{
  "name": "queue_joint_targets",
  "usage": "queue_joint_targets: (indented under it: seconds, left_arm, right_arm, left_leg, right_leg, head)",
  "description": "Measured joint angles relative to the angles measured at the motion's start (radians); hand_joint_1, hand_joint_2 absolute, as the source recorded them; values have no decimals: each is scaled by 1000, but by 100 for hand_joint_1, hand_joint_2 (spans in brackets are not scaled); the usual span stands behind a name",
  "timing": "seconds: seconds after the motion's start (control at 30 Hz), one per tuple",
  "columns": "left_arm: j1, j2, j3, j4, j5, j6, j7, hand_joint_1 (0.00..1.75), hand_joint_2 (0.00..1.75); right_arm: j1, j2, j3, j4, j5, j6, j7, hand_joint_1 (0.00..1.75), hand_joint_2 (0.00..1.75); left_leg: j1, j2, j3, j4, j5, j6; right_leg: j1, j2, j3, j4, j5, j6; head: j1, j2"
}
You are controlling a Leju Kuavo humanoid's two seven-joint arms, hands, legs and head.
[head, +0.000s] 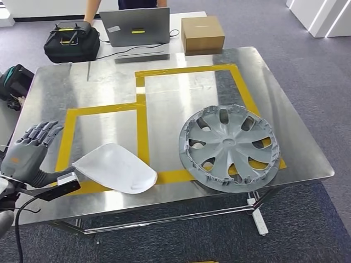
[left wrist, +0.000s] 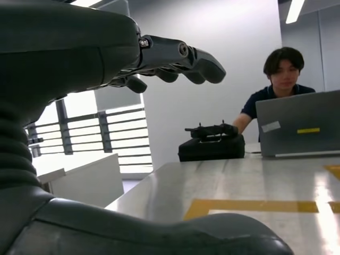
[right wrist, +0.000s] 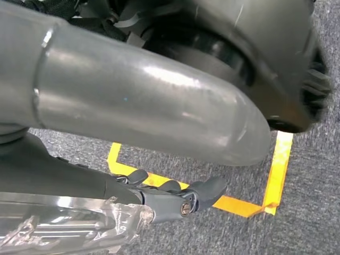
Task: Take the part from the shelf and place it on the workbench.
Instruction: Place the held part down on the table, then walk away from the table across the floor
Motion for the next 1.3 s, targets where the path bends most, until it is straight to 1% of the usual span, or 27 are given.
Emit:
queue_joint_targets:
  seconds: [0.03,0.07,0.1,0.13,0.2,0.27,0.37,0.43,0.5,0.53,0.57,0.6,0.67,0.73,0.8,0.87,0.9,0.93,1.0,1.03,1.07,1.1,1.13,1.17,1.23,1.27,1.3]
  left_arm:
    - [16,-1,8,0,-1,-4,-1,0,0]
    - [29,-2,14,0,-2,-7,-2,0,0]
    - [39,-3,21,0,-2,-9,-2,0,0]
    - [46,-4,27,0,-2,-10,-2,0,0]
    - [55,-3,39,0,-2,-11,-2,0,0]
    - [62,-2,49,0,-2,-12,-2,0,0]
    - [67,-2,54,0,-2,-12,-2,0,0]
    - [69,-2,59,0,-2,-14,-2,0,0]
    - [72,-2,64,0,-4,-17,-2,0,0]
    - [76,-3,65,0,-4,-19,-2,0,0]
    - [79,-3,67,0,-6,-21,-2,0,0]
    - [81,-3,68,0,-8,-23,-2,0,0]
    - [83,-2,73,0,-10,-25,-2,0,0]
    - [84,-2,78,0,-11,-26,-1,0,0]
    - [87,-2,82,0,-12,-27,0,0,0]
    - [90,-3,84,0,-12,-28,1,0,0]
    - [91,-4,84,0,-12,-29,1,0,0]
    - [92,-5,85,0,-12,-30,1,0,0]
    - [94,-8,87,0,-14,-34,4,0,0]
    - [95,-9,87,0,-14,-35,5,0,0]
    - [96,-11,88,0,-15,-37,6,0,0]
    - [97,-12,88,0,-16,-38,8,0,0]
    - [98,-13,88,0,-18,-38,9,0,0]
    - [100,-13,90,0,-19,-38,10,0,0]
    - [103,-14,95,-1,-22,-39,14,0,0]
    - [103,-14,97,-2,-23,-39,15,0,0]
    - [104,-14,99,-2,-23,-40,17,0,0]
  right_arm:
    - [0,-1,0,-1,0,-2,0,0,0]
    - [0,-3,0,-2,0,-2,1,0,0]
    - [-1,-4,0,-4,1,-2,1,0,0]
    - [-2,-6,0,-5,1,-3,1,0,0]
    - [-6,-8,-1,-8,2,-3,1,0,0]
    - [-9,-9,-2,-12,2,-3,2,0,0]
    - [-9,-11,-2,-14,2,-3,2,0,0]
    - [-10,-12,-2,-15,2,-3,2,0,0]
    - [-10,-13,-2,-17,2,-4,2,0,0]
    - [-11,-13,-2,-18,2,-5,2,0,0]
    - [-11,-13,-2,-19,2,-6,2,0,0]
    - [-11,-13,-2,-19,2,-7,3,0,0]
    - [-11,-13,-2,-21,2,-8,4,0,0]
    - [-12,-14,-2,-23,2,-9,5,0,0]
    - [-12,-15,-2,-24,3,-9,8,0,0]
    - [-11,-16,-2,-25,3,-9,9,0,0]
    - [-10,-18,-2,-26,2,-9,10,0,0]
    - [-9,-19,-1,-27,2,-9,10,0,0]
    - [-10,-20,0,-28,2,-9,10,0,0]
    - [-11,-20,0,-28,2,-9,10,0,0]
    - [-12,-20,0,-28,1,-10,10,0,0]
    - [-13,-20,0,-28,1,-11,10,0,0]
    - [-13,-20,0,-28,0,-12,10,0,0]
    - [-14,-20,0,-28,0,-13,10,0,0]
    - [-18,-21,-1,-29,-1,-15,9,0,0]
    - [-20,-22,-2,-30,-2,-16,8,0,0]
    - [-22,-22,-2,-31,-4,-16,7,0,0]
  left_leg:
    - [1,1,0,1,0,-1]
    - [4,1,2,2,-2,-2]
    - [7,0,3,4,-4,-6]
    - [11,0,4,7,-7,-11]
    - [13,-4,-1,15,-13,-26]
    - [11,-7,-8,22,-11,-41]
    - [13,-7,-17,36,-18,-56]
    - [12,-7,-54,115,-76,-58]
    - [8,-7,-116,252,-146,-56]
    - [7,-7,-138,301,-160,-54]
    - [6,-7,-145,319,-154,-51]
    - [5,-7,-134,300,-130,-48]
    - [3,-8,-72,184,-63,-41]
    - [0,-9,-19,80,-29,-37]
    - [-5,-11,-15,52,-27,-31]
    - [-4,-9,-32,50,-17,-17]
    - [-4,-8,-41,50,-8,-9]
    - [-2,-7,-52,49,3,-3]
    - [-5,-6,-75,49,23,5]
    - [-8,-6,-88,50,33,7]
    - [-10,-5,-101,51,44,8]
    - [-12,-5,-115,51,54,8]
    - [-14,-5,-128,51,65,7]
    - [-15,-5,-138,52,75,6]
    - [-18,-5,-153,54,94,-1]
    - [-18,-5,-157,54,103,-6]
    - [-18,-5,-160,53,112,-11]
  right_leg:
    - [-2,-1,-18,43,-7,3]
    - [-3,-1,-17,47,6,6]
    - [-5,-2,4,9,35,10]
    - [-8,-3,38,-59,69,14]
    - [-7,-2,106,-173,101,17]
    - [-4,0,126,-204,92,4]
    - [-5,1,120,-212,93,-25]
    - [-5,0,116,-220,100,-42]
    - [-1,0,106,-220,106,-51]
    - [2,0,101,-219,109,-54]
    - [4,1,96,-218,112,-56]
    - [5,1,92,-217,115,-57]
    - [7,2,84,-216,124,-53]
    - [9,3,76,-213,135,-44]
    - [11,4,67,-214,151,-33]
    - [9,4,54,-214,156,-21]
    - [8,3,44,-198,135,-15]
    - [8,2,30,-163,96,-10]
    - [8,0,1,-41,-7,-4]
    - [8,0,-6,18,-37,-4]
    - [8,-1,-1,53,-44,-5]
    - [9,-1,18,57,-29,-8]
    - [11,-1,54,26,-3,-12]
    - [12,-1,106,-33,17,-17]
    - [17,0,213,-176,16,-26]
    - [19,0,241,-225,5,-30]
    - [22,1,250,-248,-1,-34]
  head:
    - [0,0]
    - [0,0]
    - [0,0]
    - [0,0]
    - [5,0]
    - [7,0]
    - [3,0]
    - [1,0]
    - [0,0]
    - [0,0]
    - [0,0]
    - [0,0]
    - [0,0]
    - [1,0]
    - [2,0]
    - [2,0]
    - [3,0]
    - [4,0]
    - [6,0]
    - [7,0]
    - [7,0]
    - [7,0]
    - [7,0]
    - [7,0]
    - [7,0]
    - [7,0]
    - [7,0]
